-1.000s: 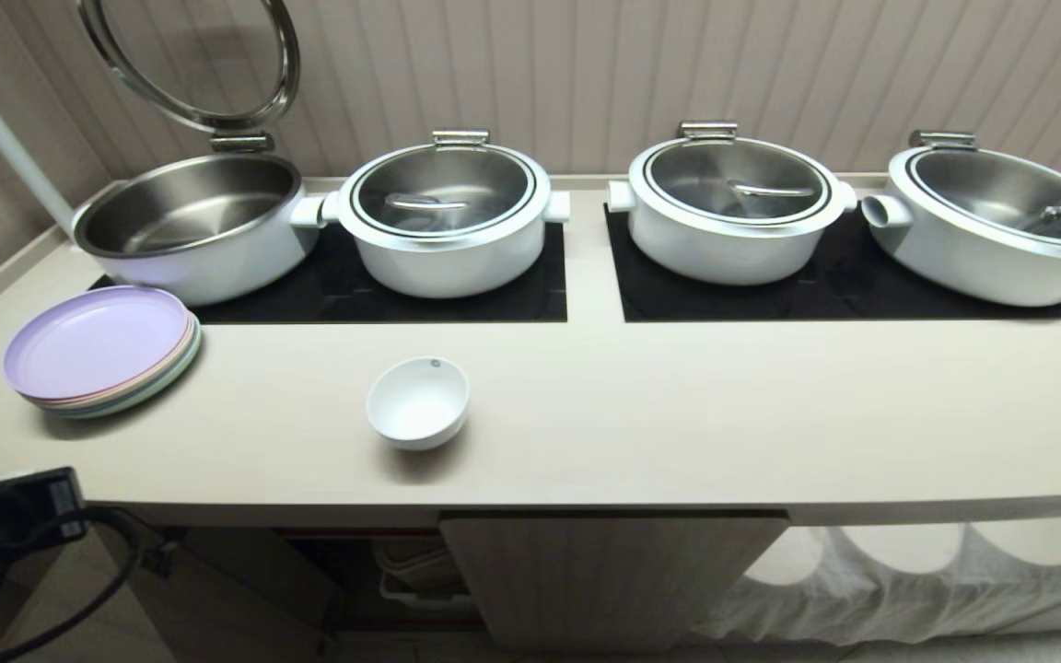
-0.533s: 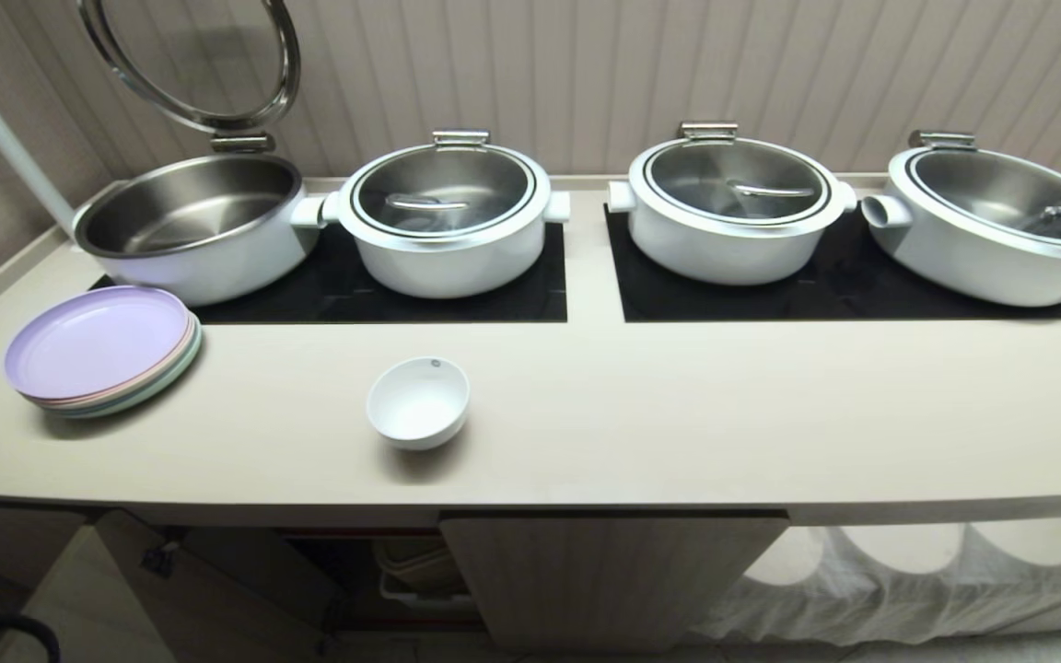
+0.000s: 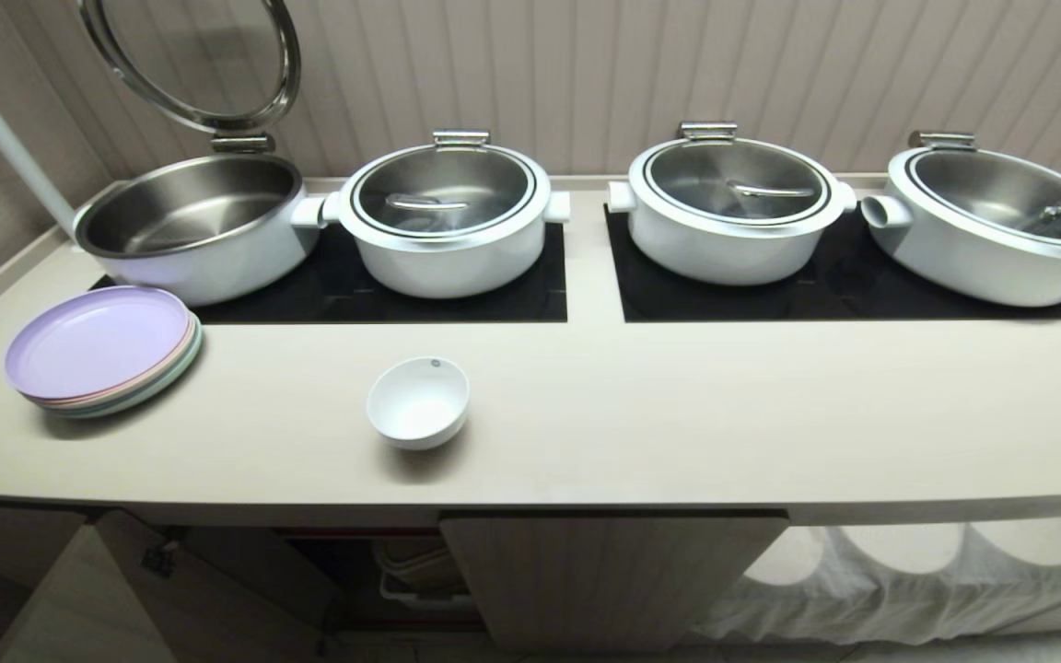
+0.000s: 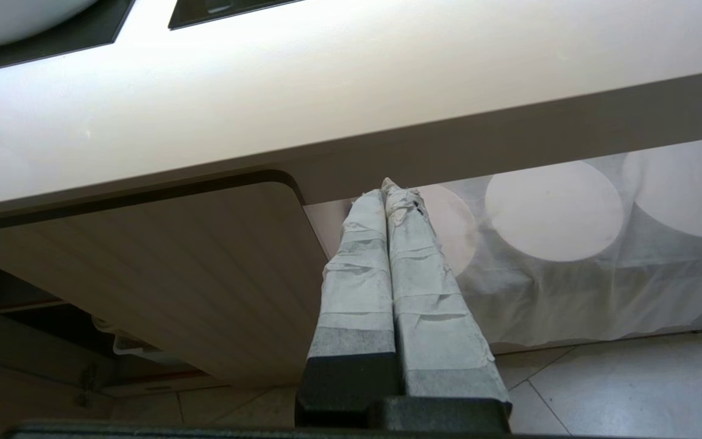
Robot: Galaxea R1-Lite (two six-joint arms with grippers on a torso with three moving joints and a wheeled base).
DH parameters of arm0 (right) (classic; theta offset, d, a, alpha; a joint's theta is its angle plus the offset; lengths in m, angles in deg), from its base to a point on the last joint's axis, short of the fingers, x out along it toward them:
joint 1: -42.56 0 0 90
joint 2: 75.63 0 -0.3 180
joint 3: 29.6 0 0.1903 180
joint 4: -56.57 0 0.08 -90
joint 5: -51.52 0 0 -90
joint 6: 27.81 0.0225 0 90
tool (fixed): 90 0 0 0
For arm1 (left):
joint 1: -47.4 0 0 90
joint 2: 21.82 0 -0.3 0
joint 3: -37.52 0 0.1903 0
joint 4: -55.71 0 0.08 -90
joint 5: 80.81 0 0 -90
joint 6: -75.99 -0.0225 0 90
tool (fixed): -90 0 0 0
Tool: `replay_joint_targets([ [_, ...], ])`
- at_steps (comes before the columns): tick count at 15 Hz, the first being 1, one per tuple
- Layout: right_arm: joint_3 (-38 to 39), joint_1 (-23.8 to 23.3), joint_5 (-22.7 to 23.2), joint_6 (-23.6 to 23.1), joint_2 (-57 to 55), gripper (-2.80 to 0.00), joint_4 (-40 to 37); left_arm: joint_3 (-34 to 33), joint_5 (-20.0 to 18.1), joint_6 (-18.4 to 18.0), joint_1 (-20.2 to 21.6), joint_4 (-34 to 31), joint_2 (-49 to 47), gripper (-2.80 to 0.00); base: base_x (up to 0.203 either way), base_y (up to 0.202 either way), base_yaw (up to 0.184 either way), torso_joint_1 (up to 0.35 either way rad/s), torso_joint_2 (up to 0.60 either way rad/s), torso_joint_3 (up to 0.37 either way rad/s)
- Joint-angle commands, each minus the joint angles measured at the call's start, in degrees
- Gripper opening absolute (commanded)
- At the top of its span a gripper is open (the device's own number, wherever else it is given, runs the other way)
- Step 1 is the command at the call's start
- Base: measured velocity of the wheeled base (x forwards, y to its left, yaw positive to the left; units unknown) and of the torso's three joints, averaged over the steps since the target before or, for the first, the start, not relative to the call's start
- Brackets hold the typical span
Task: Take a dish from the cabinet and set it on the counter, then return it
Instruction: Pick up the bowl from the table
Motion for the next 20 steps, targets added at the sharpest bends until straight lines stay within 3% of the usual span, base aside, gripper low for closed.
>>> replay_joint_targets([
  [1, 0.0, 0.0, 0.0, 0.1, 0.0, -2.80, 0.0, 0.4, -1.8, -2.8, -0.2, -5.9, 11.4, -2.80, 0.000, 0.000, 0.000, 0.000, 0.00, 0.000],
  [4, 0.0, 0.0, 0.0, 0.1, 0.0, -2.80, 0.0, 0.4, -5.2, -5.4, -0.3, -14.4, 24.3, -2.80, 0.000, 0.000, 0.000, 0.000, 0.00, 0.000],
  [6, 0.0, 0.0, 0.0, 0.1, 0.0, -2.80, 0.0, 0.1, -7.4, -4.1, -1.6, -19.1, 26.4, -2.80, 0.000, 0.000, 0.000, 0.000, 0.00, 0.000],
  [9, 0.0, 0.0, 0.0, 0.1, 0.0, -2.80, 0.0, 0.0, -9.4, -0.2, -11.5, -22.8, 27.2, -2.80, 0.000, 0.000, 0.000, 0.000, 0.00, 0.000],
  [10, 0.0, 0.0, 0.0, 0.1, 0.0, -2.80, 0.0, 0.0, -10.2, 0.2, -12.9, -23.7, 29.9, -2.80, 0.000, 0.000, 0.000, 0.000, 0.00, 0.000],
  [12, 0.0, 0.0, 0.0, 0.1, 0.0, -2.80, 0.0, 0.1, -13.4, 0.8, -13.0, -27.7, 38.8, -2.80, 0.000, 0.000, 0.000, 0.000, 0.00, 0.000],
  [14, 0.0, 0.0, 0.0, 0.1, 0.0, -2.80, 0.0, 0.0, -15.3, 1.5, -13.1, -30.0, 41.7, -2.80, 0.000, 0.000, 0.000, 0.000, 0.00, 0.000],
  [20, 0.0, 0.0, 0.0, 0.1, 0.0, -2.80, 0.0, 0.0, -15.3, 1.7, -13.1, -30.0, 41.7, -2.80, 0.000, 0.000, 0.000, 0.000, 0.00, 0.000],
])
